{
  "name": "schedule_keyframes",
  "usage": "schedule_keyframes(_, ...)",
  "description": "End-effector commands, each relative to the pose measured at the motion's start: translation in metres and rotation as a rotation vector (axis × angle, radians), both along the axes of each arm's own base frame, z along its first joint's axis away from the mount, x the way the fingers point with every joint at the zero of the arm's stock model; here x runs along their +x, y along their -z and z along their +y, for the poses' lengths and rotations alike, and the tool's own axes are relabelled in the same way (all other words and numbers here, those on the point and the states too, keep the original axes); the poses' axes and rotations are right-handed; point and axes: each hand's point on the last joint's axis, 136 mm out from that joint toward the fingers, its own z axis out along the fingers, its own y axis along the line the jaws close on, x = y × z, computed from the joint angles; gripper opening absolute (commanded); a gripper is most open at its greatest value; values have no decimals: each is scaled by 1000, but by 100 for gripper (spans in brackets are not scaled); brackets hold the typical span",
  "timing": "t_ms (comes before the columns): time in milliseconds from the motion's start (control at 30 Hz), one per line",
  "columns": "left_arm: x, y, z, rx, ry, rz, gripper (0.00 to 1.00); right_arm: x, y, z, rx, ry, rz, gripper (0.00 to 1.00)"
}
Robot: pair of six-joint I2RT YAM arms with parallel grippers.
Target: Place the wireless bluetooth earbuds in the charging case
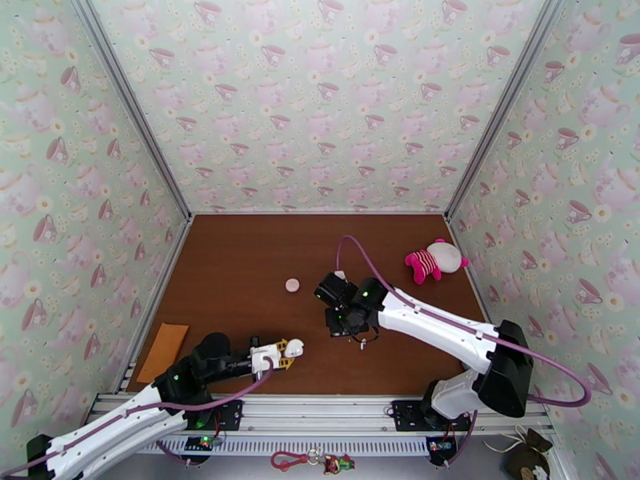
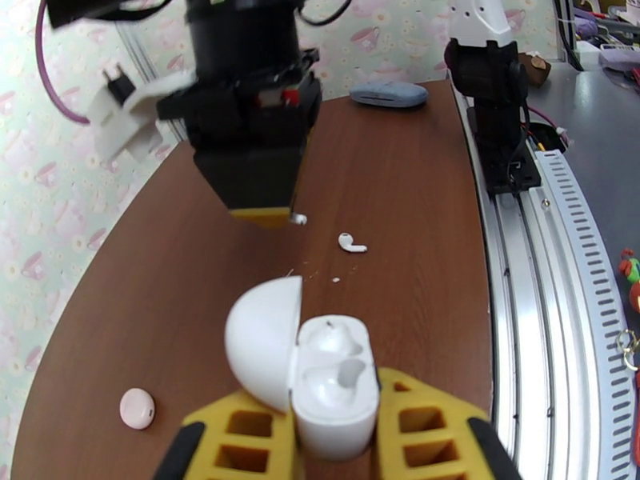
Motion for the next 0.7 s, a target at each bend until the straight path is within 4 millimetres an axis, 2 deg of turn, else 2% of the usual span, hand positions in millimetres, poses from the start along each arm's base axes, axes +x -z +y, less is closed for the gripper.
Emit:
schedule_keyframes(0, 11, -19, -7, -67, -46, 29, 0, 0, -27, -1, 39, 9, -68, 20)
schedule_keyframes(167, 23, -21, -16, -86, -81, 113, 0, -2, -54, 3, 108, -11, -137, 20)
schedule_keyframes(400, 41, -29, -24, -145, -129, 245, 0, -9, -78, 13, 179, -38, -199, 20)
schedule_keyframes(567, 43, -34, -30, -171, -112, 303, 0, -16, -91, 18, 212, -61, -247, 20)
schedule_keyframes(667, 42, -34, -31, -182, -104, 326, 0, -16, -103, 28, 261, -67, -292, 20)
